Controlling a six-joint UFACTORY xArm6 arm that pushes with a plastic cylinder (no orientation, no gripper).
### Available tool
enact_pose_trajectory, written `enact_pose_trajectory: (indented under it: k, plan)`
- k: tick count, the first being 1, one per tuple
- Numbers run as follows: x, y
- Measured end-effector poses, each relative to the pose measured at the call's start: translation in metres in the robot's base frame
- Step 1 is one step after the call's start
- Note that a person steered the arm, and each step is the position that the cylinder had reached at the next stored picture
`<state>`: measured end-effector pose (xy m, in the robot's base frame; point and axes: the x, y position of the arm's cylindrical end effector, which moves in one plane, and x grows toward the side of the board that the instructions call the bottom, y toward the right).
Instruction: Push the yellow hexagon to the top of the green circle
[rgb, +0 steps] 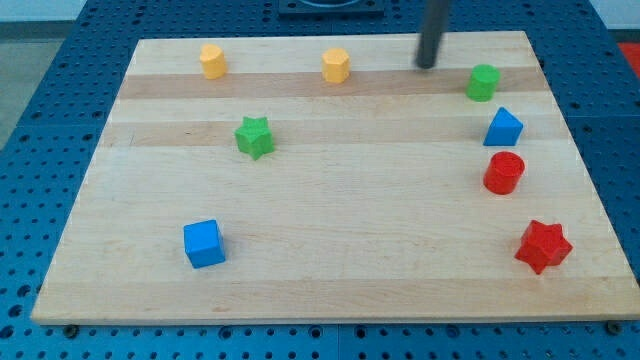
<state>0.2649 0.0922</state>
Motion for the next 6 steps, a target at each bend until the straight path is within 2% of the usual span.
enact_pose_trajectory:
  k: [1, 2, 3, 4, 6]
  plan:
    - [0.030, -0.078]
    - [0.044, -0.114]
    - [0.017, -0.121]
    - [0.010, -0.070]
    - [-0.029, -0.086]
